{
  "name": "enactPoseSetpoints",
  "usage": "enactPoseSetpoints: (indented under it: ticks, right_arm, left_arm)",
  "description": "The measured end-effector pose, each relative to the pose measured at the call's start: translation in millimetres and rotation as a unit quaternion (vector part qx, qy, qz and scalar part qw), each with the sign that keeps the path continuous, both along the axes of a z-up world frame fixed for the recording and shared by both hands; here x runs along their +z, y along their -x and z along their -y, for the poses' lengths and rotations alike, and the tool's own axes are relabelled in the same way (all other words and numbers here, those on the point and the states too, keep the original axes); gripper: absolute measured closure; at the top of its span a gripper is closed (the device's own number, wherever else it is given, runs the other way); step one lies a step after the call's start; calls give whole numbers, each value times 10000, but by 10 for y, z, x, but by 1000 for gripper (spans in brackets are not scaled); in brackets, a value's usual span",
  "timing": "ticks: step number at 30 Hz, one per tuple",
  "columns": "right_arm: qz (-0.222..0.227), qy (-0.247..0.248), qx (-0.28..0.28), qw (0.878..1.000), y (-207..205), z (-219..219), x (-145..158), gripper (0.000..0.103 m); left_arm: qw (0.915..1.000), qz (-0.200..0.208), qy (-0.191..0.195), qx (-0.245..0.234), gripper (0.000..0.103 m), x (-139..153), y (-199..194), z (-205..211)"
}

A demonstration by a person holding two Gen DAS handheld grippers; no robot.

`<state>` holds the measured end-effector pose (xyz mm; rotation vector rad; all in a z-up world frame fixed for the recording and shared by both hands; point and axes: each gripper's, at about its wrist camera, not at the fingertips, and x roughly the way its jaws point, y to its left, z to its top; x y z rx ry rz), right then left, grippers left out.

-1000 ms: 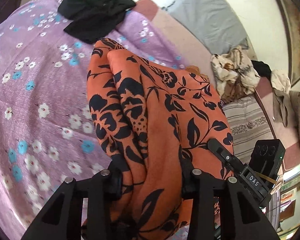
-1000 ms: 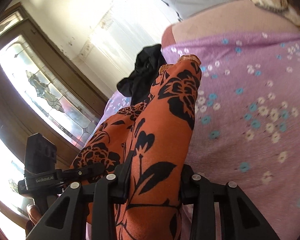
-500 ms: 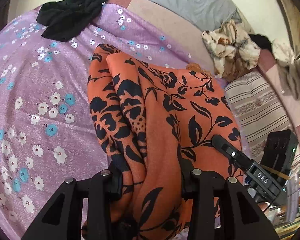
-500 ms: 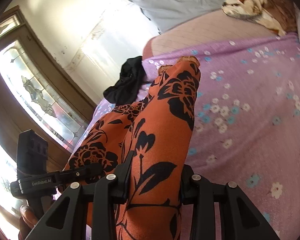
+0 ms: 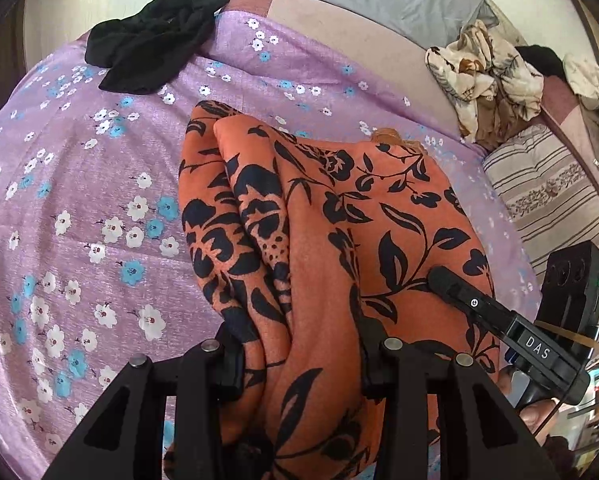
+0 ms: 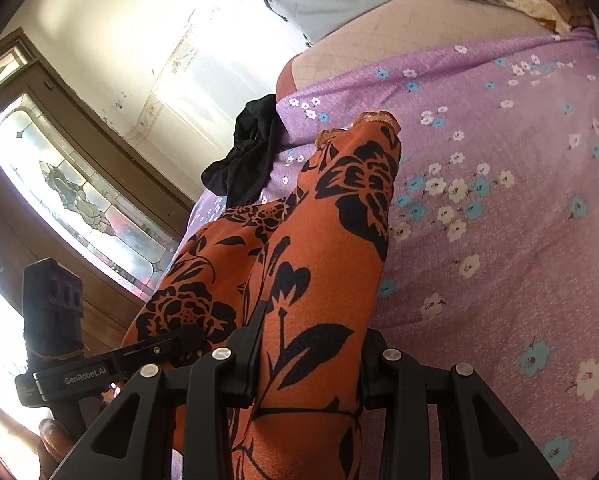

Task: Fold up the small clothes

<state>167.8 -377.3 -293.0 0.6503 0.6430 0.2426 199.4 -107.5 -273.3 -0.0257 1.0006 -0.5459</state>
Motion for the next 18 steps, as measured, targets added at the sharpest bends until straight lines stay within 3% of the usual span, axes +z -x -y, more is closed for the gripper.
enactPoseSetpoints:
  ticks: [9, 18]
  right_arm:
    - [-230, 10, 19, 9997, -77, -69, -157, 66]
    - [-342, 8, -15, 9994, -96, -65, -260, 66]
  left_arm:
    - [9992, 5, -367, 131, 61, -114, -30, 23]
    - [9989, 17, -444, 147, 61, -139, -37, 2]
